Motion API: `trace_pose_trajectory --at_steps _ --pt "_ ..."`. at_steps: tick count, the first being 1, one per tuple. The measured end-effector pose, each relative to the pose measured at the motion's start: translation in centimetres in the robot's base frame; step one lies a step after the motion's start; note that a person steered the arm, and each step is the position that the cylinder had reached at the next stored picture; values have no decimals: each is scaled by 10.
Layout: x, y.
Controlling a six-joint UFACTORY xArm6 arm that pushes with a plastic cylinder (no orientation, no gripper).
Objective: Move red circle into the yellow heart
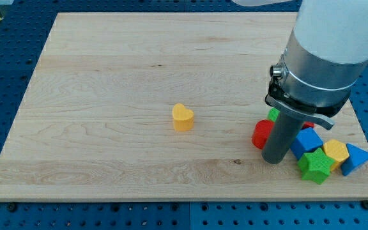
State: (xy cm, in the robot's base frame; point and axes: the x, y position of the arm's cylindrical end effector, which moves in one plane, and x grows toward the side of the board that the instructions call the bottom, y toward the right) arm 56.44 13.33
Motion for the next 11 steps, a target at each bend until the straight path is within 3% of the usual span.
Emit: trace_pose_trajectory --at_steps 4,7,11 --pt "-34 -5" --pt "-34 -34" --pt "-49 4"
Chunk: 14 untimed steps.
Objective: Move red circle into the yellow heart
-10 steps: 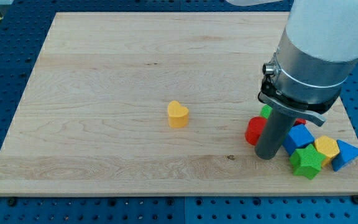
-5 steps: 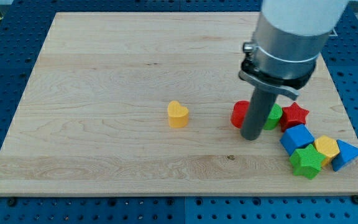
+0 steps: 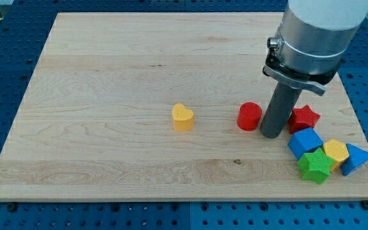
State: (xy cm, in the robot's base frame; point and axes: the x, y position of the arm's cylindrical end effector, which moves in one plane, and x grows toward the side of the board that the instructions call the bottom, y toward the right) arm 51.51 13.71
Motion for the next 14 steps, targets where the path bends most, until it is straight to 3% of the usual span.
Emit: trace_pose_trajectory --at_steps 3,5,9,12,14 --pt "-32 -21" --pt "-86 -36" --pt "-65 -39" --pt "-58 -100" --pt "-81 -105"
